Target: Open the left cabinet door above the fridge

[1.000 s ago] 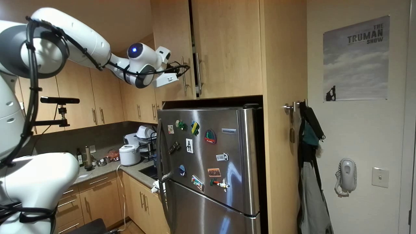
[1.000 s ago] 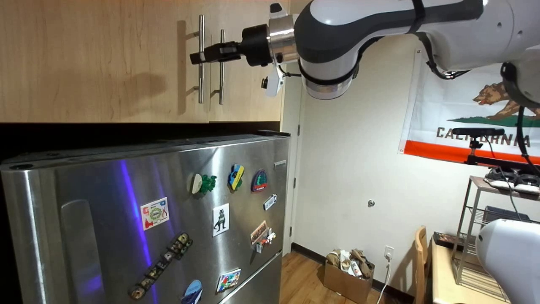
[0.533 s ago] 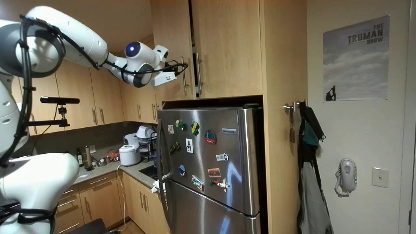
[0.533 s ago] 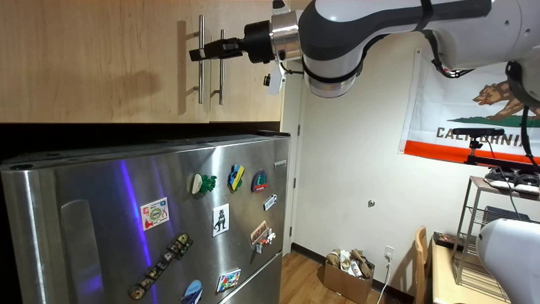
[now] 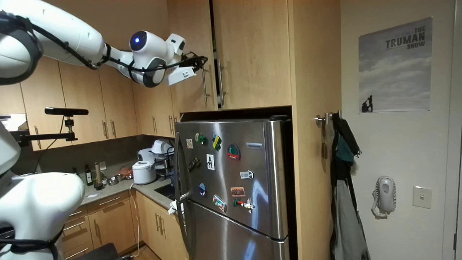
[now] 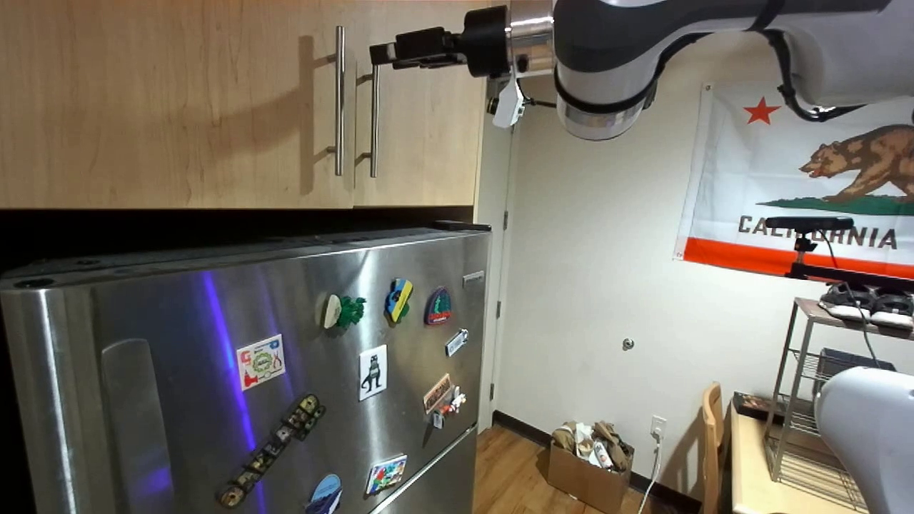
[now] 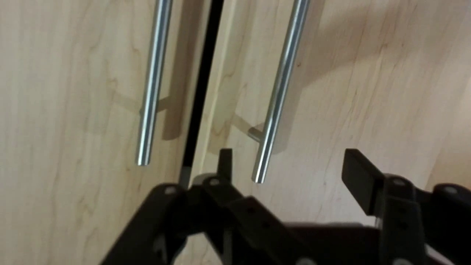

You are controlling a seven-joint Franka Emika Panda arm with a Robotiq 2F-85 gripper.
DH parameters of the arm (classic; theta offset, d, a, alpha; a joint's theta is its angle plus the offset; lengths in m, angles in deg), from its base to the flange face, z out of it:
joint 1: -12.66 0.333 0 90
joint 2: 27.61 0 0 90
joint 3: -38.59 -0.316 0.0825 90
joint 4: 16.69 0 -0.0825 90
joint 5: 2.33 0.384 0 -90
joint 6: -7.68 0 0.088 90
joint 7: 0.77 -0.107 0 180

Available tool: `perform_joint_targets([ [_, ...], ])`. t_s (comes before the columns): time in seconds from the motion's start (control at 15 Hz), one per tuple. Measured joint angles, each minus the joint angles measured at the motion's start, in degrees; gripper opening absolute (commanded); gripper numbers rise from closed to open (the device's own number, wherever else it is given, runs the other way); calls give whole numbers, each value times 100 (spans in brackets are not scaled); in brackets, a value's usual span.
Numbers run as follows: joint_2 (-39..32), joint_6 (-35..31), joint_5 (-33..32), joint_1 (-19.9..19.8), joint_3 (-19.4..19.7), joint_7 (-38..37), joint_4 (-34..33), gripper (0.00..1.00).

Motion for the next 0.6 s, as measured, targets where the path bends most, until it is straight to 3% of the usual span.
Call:
perform_joint_targets([
  [0.27, 59, 24, 48, 63, 262, -3, 46, 100],
  [0.6, -119, 148, 49, 679, 797, -2, 22, 100],
])
